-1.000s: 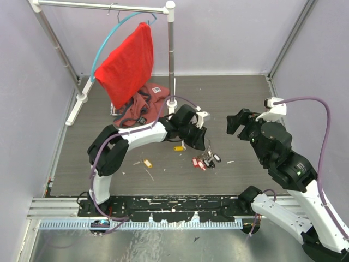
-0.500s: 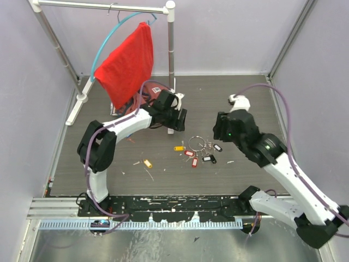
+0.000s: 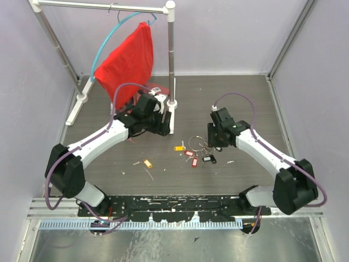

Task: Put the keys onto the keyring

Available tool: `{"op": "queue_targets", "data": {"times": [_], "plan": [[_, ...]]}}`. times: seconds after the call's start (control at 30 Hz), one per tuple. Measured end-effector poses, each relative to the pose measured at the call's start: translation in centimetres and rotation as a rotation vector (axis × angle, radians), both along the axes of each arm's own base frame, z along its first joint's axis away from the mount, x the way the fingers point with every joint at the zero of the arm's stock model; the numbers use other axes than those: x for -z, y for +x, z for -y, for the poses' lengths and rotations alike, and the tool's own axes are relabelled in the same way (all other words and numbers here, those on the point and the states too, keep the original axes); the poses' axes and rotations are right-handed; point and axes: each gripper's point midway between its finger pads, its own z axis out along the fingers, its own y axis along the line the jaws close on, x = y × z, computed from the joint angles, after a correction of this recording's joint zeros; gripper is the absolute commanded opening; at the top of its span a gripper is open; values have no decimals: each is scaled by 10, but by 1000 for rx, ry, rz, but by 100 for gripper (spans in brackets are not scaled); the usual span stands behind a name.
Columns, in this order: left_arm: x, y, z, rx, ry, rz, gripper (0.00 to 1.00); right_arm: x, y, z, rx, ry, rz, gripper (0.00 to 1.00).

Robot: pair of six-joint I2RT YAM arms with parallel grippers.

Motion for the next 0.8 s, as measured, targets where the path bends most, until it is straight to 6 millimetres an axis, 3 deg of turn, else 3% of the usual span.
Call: {"op": "queue_targets", "data": {"times": [0.13, 0.27, 0.8], "plan": [[-2, -6, -11, -9, 11, 3, 77, 34, 0, 1, 5, -11, -66, 41], [0, -8, -16, -9, 25, 0, 77, 52, 6, -1, -3, -28, -97, 36], [1, -9, -20, 5, 45, 6, 77, 75, 26, 0, -41, -80, -75, 31]]}}
